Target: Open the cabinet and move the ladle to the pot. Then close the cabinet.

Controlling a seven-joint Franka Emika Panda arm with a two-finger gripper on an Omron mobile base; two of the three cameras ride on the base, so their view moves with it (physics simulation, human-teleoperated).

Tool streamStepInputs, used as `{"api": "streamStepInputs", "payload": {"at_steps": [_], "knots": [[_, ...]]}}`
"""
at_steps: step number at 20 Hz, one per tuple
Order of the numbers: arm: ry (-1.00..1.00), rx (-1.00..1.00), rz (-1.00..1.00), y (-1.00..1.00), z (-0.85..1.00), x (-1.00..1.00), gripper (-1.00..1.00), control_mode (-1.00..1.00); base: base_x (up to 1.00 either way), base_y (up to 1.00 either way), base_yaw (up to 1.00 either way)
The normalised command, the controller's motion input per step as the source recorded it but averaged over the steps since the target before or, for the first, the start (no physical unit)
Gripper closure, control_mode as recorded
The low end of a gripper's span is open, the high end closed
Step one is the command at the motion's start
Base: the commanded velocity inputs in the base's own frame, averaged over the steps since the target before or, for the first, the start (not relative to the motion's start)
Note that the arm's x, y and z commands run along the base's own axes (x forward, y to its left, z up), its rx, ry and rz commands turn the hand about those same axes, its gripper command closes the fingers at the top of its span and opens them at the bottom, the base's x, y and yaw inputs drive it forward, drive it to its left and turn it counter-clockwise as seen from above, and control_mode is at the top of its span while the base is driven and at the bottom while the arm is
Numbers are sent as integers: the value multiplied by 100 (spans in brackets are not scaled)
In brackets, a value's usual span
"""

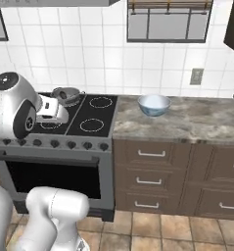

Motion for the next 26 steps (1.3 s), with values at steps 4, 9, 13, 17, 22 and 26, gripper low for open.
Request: {"api": "streamStepInputs", "payload": {"at_steps": [4,9,13,17,22,26], "knots": [[0,0,0,0,0,0,-100,100,-8,-100,0],[0,0,0,0,0,0,-100,100,4,-100,0],[0,0,0,0,0,0,-100,100,25,-100,6],[0,0,0,0,0,0,-100,100,56,-100,11],[0,0,0,0,0,0,-100,100,59,-97,13],[0,0,0,0,0,0,-100,100,26,-89,13]]}}
